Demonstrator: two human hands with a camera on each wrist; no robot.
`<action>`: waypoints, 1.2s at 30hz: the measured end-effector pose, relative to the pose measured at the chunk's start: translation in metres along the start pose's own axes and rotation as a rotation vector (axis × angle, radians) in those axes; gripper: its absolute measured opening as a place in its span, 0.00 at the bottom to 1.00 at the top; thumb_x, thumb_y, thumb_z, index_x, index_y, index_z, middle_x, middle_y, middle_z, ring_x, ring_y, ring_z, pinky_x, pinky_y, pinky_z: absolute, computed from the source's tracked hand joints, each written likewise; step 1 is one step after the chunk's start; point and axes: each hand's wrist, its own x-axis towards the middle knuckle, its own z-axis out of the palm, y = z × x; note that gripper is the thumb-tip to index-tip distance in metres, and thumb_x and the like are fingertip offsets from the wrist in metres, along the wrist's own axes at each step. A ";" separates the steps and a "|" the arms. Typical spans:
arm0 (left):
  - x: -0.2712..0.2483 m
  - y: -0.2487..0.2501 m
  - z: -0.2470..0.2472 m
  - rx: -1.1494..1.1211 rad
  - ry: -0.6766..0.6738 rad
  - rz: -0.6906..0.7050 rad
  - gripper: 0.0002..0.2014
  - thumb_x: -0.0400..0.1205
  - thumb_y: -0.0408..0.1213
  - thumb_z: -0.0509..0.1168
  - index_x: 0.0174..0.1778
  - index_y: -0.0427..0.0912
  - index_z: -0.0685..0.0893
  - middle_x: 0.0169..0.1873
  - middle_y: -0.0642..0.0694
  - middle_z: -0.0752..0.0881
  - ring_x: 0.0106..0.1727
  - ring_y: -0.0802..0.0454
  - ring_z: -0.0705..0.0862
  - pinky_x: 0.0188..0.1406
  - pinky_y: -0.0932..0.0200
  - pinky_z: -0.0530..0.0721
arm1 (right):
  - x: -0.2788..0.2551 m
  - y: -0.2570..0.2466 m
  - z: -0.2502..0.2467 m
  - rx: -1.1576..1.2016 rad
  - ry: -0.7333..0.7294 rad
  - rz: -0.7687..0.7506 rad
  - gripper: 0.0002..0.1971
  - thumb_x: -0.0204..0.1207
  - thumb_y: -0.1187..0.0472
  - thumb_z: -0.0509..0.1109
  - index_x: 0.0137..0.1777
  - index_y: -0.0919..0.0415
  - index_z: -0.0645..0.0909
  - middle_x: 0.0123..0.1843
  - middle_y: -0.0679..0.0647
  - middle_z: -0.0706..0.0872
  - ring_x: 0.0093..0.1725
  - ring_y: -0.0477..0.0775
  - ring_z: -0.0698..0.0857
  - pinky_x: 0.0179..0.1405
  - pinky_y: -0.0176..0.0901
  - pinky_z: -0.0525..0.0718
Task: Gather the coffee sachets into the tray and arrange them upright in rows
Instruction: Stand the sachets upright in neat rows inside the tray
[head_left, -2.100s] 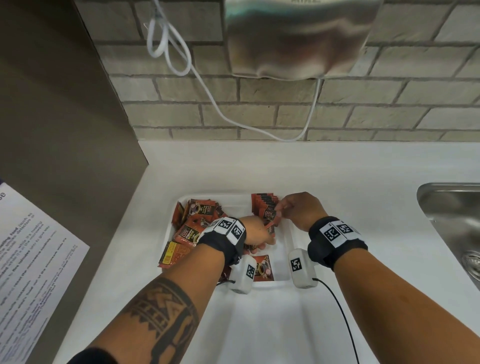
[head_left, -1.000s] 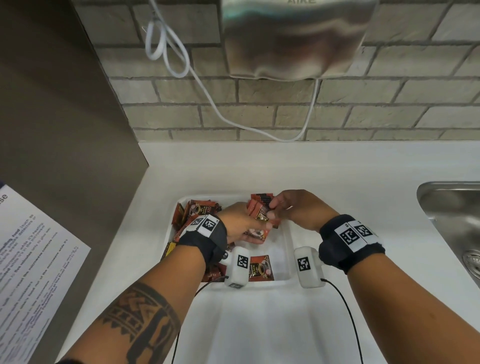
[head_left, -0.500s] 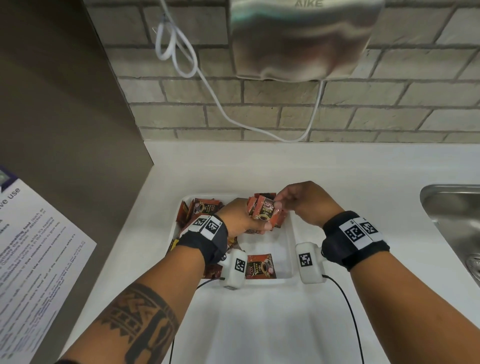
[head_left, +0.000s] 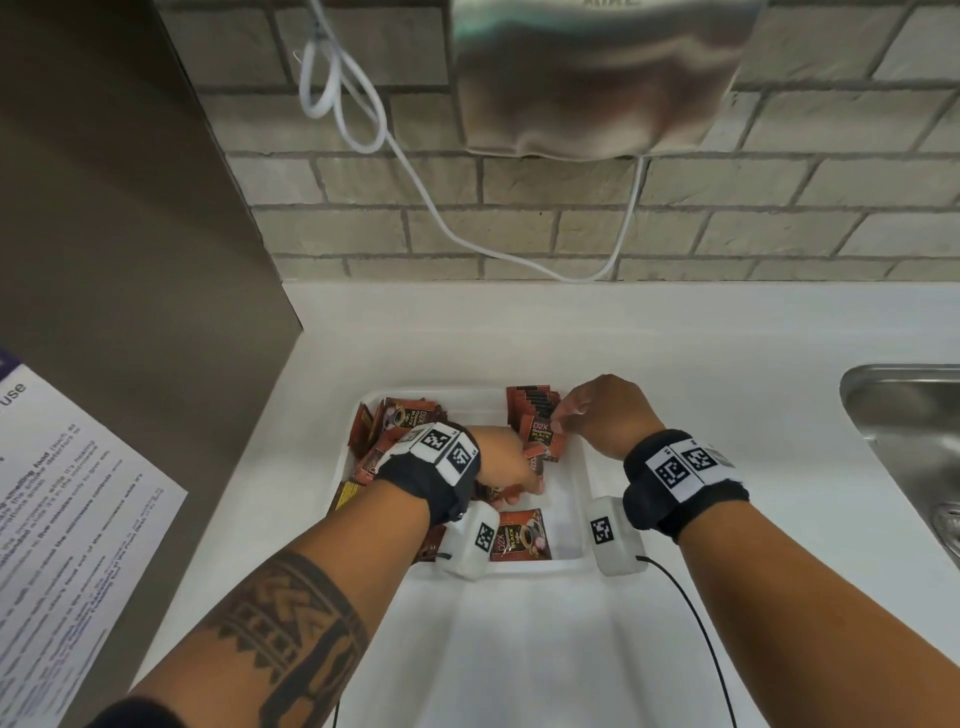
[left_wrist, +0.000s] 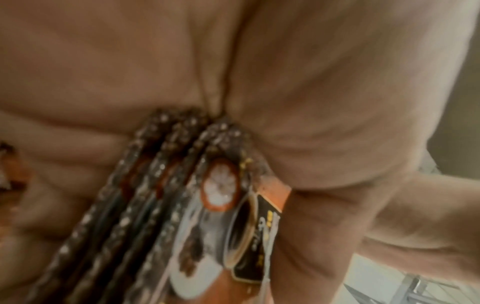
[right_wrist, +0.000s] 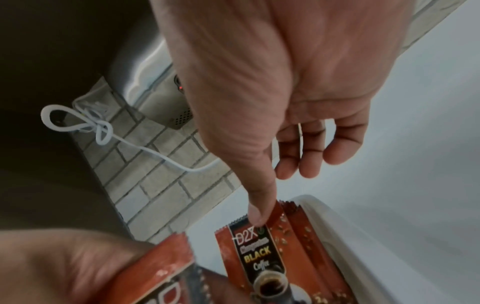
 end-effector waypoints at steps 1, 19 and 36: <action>0.004 0.002 0.001 0.045 -0.008 -0.001 0.20 0.83 0.51 0.69 0.58 0.37 0.89 0.46 0.45 0.94 0.36 0.52 0.87 0.54 0.50 0.88 | 0.001 -0.001 0.001 -0.023 -0.010 0.009 0.05 0.76 0.59 0.75 0.46 0.52 0.93 0.48 0.47 0.90 0.52 0.48 0.85 0.50 0.37 0.74; 0.019 0.018 -0.002 0.152 -0.052 -0.031 0.19 0.85 0.53 0.65 0.38 0.41 0.86 0.29 0.55 0.88 0.30 0.58 0.83 0.44 0.59 0.83 | 0.013 0.002 0.007 -0.017 -0.063 0.055 0.10 0.73 0.65 0.79 0.40 0.47 0.86 0.54 0.50 0.89 0.55 0.52 0.86 0.53 0.38 0.80; 0.002 -0.004 -0.012 -0.099 0.075 0.122 0.13 0.82 0.45 0.73 0.53 0.38 0.92 0.47 0.46 0.93 0.47 0.51 0.89 0.55 0.57 0.85 | 0.002 0.013 -0.003 0.109 0.101 -0.040 0.03 0.76 0.60 0.75 0.46 0.50 0.88 0.42 0.38 0.84 0.47 0.44 0.83 0.36 0.24 0.70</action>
